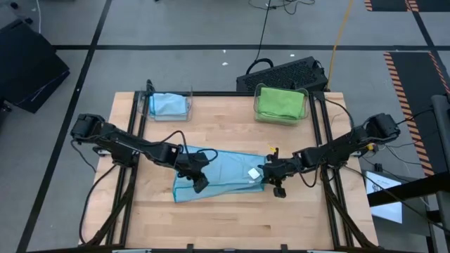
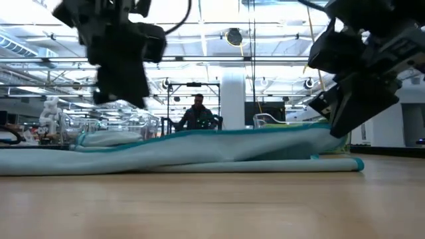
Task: Sort microfiber towel by color & place in baskets
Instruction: Fold the blue towel
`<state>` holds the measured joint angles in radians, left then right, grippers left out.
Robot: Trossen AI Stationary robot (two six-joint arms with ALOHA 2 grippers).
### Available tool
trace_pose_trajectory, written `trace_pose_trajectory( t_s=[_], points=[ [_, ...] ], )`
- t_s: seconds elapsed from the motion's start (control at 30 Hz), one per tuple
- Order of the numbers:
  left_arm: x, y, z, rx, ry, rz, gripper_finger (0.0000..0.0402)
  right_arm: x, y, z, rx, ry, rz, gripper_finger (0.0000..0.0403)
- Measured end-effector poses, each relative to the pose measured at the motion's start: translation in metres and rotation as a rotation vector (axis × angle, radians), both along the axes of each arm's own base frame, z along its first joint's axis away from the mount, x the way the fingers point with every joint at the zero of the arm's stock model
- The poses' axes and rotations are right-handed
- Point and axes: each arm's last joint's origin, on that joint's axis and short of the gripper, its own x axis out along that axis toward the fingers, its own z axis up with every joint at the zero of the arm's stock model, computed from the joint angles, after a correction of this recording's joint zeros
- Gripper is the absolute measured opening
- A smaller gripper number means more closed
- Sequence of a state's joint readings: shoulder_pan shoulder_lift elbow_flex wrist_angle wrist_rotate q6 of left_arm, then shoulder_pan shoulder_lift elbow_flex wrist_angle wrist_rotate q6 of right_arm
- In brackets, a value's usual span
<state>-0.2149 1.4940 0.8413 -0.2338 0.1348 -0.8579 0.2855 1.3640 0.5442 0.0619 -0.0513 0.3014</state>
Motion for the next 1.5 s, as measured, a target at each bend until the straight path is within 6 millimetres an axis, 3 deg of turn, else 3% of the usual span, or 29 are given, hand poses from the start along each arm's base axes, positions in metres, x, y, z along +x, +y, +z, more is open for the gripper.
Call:
trace_pose_trajectory(
  t_s=[0.13, 0.33, 0.47, 0.63, 0.77, 0.9, 1.5],
  points=[
    [-0.016, -0.008, 0.011, -0.032, 0.056, 0.065, 0.015, -0.004, -0.001, 0.002, -0.033, 0.013, 0.031, 0.0001],
    [-0.048, -0.024, 0.006, 0.12, 0.251, 0.036, 0.0159, -0.005, -0.003, 0.001, -0.074, 0.018, 0.07, 0.0001],
    [-0.058, -0.029, 0.002, 0.232, 0.298, -0.183, 0.018, -0.006, -0.003, 0.001, -0.078, 0.025, 0.074, 0.0001],
    [-0.063, -0.033, -0.007, 0.374, 0.241, -0.358, 0.0247, -0.007, -0.003, 0.0, -0.079, 0.032, 0.075, 0.0001],
    [-0.069, -0.029, -0.027, 0.277, 0.243, -0.414, 0.0272, -0.007, -0.003, 0.0, -0.079, 0.032, 0.076, 0.0],
    [-0.074, -0.025, -0.041, 0.18, 0.235, -0.454, 0.0248, -0.007, -0.003, 0.0, -0.079, 0.032, 0.076, 0.0],
    [-0.067, -0.006, -0.042, 0.168, 0.188, -0.502, 0.014, -0.006, -0.003, 0.0, -0.088, 0.028, 0.083, 0.0]
  ],
)
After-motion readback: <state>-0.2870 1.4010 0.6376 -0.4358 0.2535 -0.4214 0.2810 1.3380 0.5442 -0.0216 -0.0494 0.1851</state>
